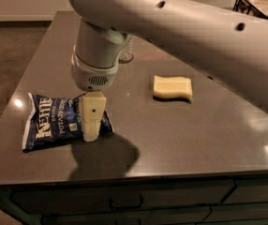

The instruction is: Pick blue chip bag

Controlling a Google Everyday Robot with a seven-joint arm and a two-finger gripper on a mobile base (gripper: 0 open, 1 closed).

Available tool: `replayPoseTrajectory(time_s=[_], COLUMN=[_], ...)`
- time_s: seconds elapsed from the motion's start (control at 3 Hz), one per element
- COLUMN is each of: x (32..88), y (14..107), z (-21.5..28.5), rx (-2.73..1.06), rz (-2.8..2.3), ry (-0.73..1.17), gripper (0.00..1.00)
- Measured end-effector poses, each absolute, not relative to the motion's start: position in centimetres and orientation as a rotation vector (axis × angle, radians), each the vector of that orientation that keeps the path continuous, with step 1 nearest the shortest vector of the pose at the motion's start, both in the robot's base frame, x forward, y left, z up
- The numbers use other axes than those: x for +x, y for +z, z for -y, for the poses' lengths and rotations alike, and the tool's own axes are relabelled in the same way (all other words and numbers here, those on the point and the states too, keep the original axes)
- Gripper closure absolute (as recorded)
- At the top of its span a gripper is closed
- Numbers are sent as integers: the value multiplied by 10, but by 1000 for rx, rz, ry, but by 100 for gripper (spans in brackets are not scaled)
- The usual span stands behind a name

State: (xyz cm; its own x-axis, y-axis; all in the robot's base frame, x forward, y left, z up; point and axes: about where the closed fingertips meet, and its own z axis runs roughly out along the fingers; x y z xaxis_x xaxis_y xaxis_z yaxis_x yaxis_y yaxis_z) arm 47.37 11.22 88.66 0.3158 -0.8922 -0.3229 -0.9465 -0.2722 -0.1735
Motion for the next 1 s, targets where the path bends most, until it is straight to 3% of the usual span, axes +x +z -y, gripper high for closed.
replayPoseTrajectory(time_s=[0.67, 1.0], x=[473, 475], y=[854, 849], z=[-138, -142], rx=[-2363, -2389], rz=[-1610, -1593], ry=[263, 271], gripper=[0, 17])
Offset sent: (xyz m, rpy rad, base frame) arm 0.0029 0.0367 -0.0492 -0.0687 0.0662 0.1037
